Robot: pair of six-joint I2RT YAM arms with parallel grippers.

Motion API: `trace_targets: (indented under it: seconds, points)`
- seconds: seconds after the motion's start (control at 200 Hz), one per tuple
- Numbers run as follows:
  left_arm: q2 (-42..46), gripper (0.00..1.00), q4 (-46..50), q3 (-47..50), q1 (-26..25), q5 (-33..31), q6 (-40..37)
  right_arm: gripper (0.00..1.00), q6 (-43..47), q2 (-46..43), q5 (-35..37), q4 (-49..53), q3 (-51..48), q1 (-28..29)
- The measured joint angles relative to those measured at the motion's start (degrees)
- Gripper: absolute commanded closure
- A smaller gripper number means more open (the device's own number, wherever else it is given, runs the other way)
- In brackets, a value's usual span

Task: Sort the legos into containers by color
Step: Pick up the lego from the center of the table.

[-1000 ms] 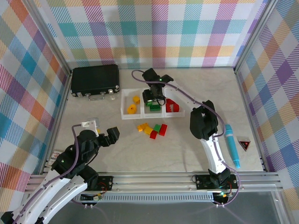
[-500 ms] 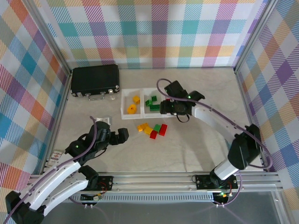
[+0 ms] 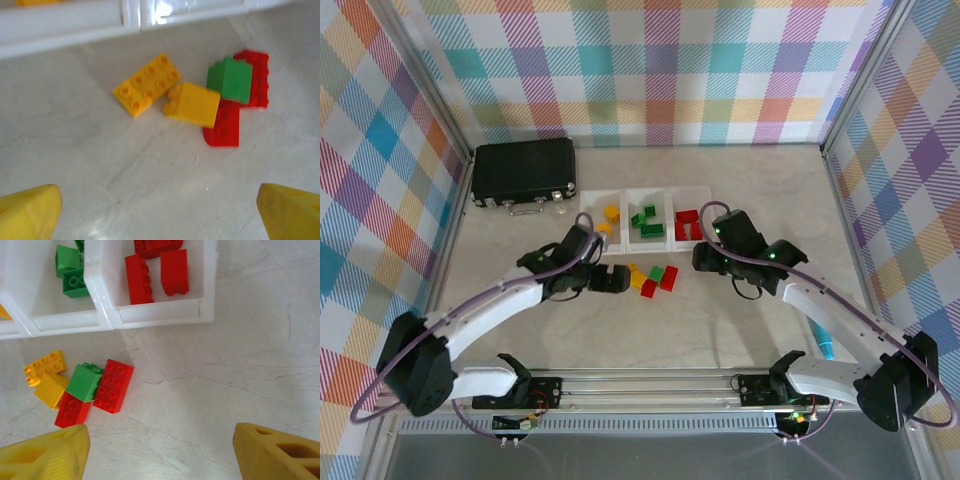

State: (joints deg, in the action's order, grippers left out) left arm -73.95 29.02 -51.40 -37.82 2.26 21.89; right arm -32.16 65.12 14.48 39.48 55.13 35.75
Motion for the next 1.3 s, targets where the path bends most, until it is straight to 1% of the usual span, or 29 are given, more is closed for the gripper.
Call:
trace_targets:
  seconds: [0.075, 0.13, 0.17, 0.23, 0.3, 0.355, 0.415, 0.5, 0.625, 0.69, 0.86, 0.955, 1.14, 1.3]
  points:
    - [-4.5, 0.12, -0.1, -4.1, -0.6, -1.9, 6.6, 0.23, 0.0, -1.3, 0.0, 0.0, -0.9, -0.5]
    - [-6.2, 0.11, -0.7, -4.8, -1.9, -3.9, 12.7, 0.22, 0.0, -2.1, 0.0, 0.4, -1.2, -0.9]
    - [-7.0, 0.1, -0.4, -4.8, -3.7, -5.6, 17.5, 0.22, 0.0, -2.6, -0.2, 0.6, -1.3, -1.2]
    - [-8.1, 0.03, 0.6, -5.0, -7.0, -8.9, 24.7, 0.22, 0.0, -3.4, -0.5, 0.9, -1.5, -1.4]
    - [-9.9, 0.01, 3.7, -6.8, -11.1, -13.6, 33.0, 0.22, 0.0, -4.4, -1.2, 1.5, -1.5, -1.7]
    - [-11.7, 0.01, 6.3, -9.4, -13.3, -16.9, 38.7, 0.22, 0.3, -5.1, -1.8, 1.9, -1.6, -1.7]
    - [-13.9, 0.02, 9.3, -12.9, -14.7, -19.6, 44.9, 0.22, 0.9, -5.8, -2.6, 2.1, -1.6, -2.0]
    - [-17.4, 0.05, 12.5, -17.2, -15.0, -22.1, 52.3, 0.22, 1.4, -6.7, -4.0, 2.1, -2.1, -2.1]
    - [-22.3, 0.12, 12.9, -18.5, -15.0, -22.7, 60.5, 0.22, 1.6, -8.3, -6.3, 2.0, -4.1, -2.0]
    - [-24.6, 0.15, 12.7, -18.5, -15.2, -22.5, 63.7, 0.22, 1.6, -9.3, -7.0, 2.0, -5.1, -2.1]
    - [-27.8, 0.16, 12.5, -18.5, -15.5, -22.6, 68.8, 0.22, 1.8, -12.3, -8.2, 2.0, -7.5, -2.0]
    - [-28.2, 0.17, 12.6, -18.7, -15.5, -23.1, 70.2, 0.22, 1.9, -14.2, -8.4, 2.1, -8.7, -2.1]
    - [-30.7, 0.27, 11.8, -20.6, -15.6, -23.4, 71.2, 0.22, 2.0, -15.8, -8.7, 2.1, -9.9, -2.1]
    - [-33.8, 0.31, 9.4, -21.0, -15.7, -22.9, 71.5, 0.22, 2.0, -16.1, -9.1, 2.1, -10.4, -2.1]
